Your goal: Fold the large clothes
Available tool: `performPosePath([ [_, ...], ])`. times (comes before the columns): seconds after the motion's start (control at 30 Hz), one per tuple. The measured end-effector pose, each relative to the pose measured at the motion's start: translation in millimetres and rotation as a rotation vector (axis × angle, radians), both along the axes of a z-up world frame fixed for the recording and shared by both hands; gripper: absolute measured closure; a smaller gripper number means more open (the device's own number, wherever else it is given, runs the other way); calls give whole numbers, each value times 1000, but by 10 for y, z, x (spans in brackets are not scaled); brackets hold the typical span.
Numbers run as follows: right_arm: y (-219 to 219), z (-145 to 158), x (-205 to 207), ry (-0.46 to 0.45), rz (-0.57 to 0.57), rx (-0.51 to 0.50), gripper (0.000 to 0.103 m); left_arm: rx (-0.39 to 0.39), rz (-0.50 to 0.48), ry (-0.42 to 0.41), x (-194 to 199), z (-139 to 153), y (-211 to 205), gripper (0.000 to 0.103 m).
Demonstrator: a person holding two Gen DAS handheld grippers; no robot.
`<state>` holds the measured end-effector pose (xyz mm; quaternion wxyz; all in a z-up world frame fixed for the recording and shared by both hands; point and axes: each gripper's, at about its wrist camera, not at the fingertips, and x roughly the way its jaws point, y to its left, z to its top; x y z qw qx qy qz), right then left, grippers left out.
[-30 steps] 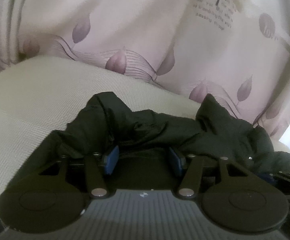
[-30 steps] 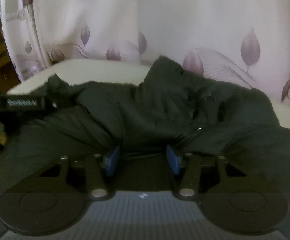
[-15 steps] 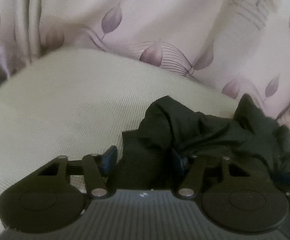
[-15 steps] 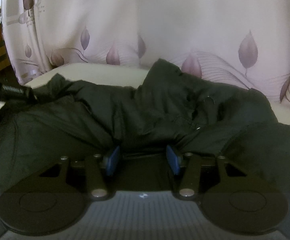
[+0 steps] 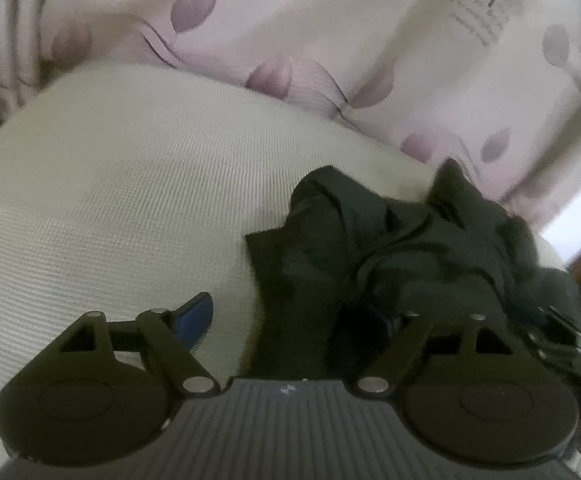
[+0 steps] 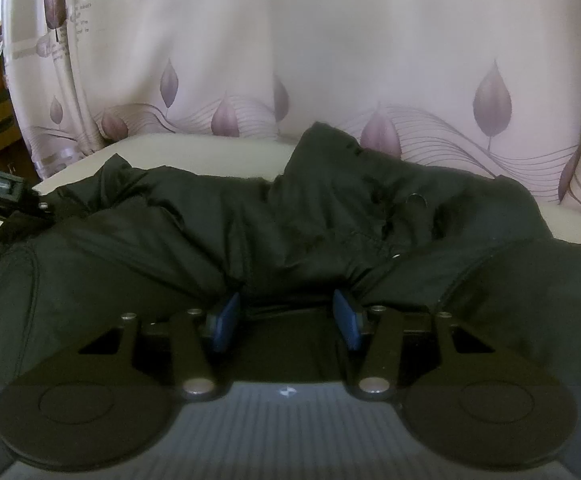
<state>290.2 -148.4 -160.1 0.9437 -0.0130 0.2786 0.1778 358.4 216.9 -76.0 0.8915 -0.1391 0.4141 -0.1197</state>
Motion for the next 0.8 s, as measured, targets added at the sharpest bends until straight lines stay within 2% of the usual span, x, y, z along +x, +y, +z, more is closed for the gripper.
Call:
performPosePath([
  [0.13,-22,4,-2,-2,2,14,52,-94,-99,40,71,-66,217,24],
  [0.23,-30,3,-2,-2,2,19,52,-95,-200,33,114,-86,205,28],
  [0.3,-33,-4,-9,-4,1,21,52,-155,-237,52,165,-117,223,35],
  [0.37,-41,-6,-15,-6,2,28,51,-222,-270,78,215,-183,224,51],
  [0.4,-46,-7,-16,-7,2,31,51,-246,-290,84,241,-224,193,53],
  [0.5,-38,-8,-24,-9,-1,33,51,-275,-331,63,291,-289,148,59],
  [0.63,-40,-9,-39,-14,-5,39,51,-382,-334,85,411,-421,183,69],
  [0.73,-49,-5,-42,-15,-7,48,50,-370,-344,40,361,-420,62,72],
  [0.8,-54,-7,-47,-14,-8,54,50,-389,-335,24,323,-455,82,73],
])
